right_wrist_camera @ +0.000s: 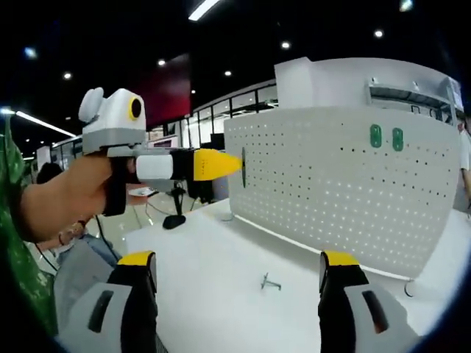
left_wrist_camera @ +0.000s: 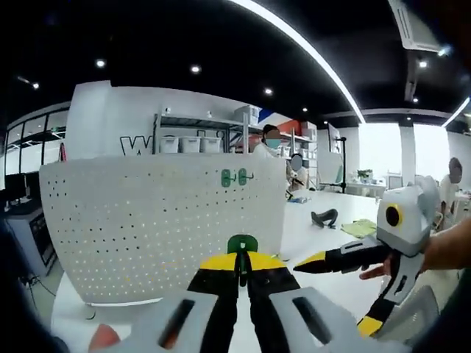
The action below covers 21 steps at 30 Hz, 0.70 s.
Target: Insert the hook assembly into the mounting plate slot until the hook locks in place.
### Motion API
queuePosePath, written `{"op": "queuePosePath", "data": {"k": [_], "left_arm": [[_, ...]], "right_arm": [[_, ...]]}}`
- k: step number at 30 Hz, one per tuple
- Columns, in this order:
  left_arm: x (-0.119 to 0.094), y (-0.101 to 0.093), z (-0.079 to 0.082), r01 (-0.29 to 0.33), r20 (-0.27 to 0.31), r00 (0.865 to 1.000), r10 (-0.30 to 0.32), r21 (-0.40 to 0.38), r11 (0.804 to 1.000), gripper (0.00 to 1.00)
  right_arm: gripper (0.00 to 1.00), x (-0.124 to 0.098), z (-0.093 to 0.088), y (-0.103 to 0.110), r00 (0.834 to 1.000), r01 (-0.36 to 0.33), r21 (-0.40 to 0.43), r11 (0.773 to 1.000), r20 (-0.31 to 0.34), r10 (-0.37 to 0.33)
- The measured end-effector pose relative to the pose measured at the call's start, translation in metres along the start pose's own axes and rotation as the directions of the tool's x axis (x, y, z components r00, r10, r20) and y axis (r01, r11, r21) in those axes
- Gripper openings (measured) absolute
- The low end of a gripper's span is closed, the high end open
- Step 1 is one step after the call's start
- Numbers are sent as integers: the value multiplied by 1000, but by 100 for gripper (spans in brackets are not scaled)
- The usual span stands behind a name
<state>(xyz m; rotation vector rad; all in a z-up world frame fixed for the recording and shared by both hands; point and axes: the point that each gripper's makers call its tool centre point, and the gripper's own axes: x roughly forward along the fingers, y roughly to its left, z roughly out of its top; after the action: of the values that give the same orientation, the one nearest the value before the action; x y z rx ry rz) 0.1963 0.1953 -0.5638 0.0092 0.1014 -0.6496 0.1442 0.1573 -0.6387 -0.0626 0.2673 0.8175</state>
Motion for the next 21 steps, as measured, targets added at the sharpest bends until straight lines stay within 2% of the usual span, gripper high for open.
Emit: {"op": "queuePosePath", "data": {"k": [3, 7, 17, 21], "left_arm": [[6, -4, 13, 2, 14, 1000, -2, 7, 1000, 3], [16, -9, 43, 7, 50, 999, -9, 44, 999, 3], [47, 0, 118, -40, 136, 990, 29, 77, 996, 3], [58, 1, 136, -46, 153, 988, 33, 81, 996, 3]], "right_arm": [[93, -5, 0, -3, 1000, 10, 1, 1000, 1, -10], [92, -12, 3, -6, 1000, 18, 5, 1000, 10, -18], [91, -20, 9, -20, 1000, 24, 5, 1000, 19, -24], [91, -22, 14, -28, 999, 25, 2, 1000, 22, -25]]}}
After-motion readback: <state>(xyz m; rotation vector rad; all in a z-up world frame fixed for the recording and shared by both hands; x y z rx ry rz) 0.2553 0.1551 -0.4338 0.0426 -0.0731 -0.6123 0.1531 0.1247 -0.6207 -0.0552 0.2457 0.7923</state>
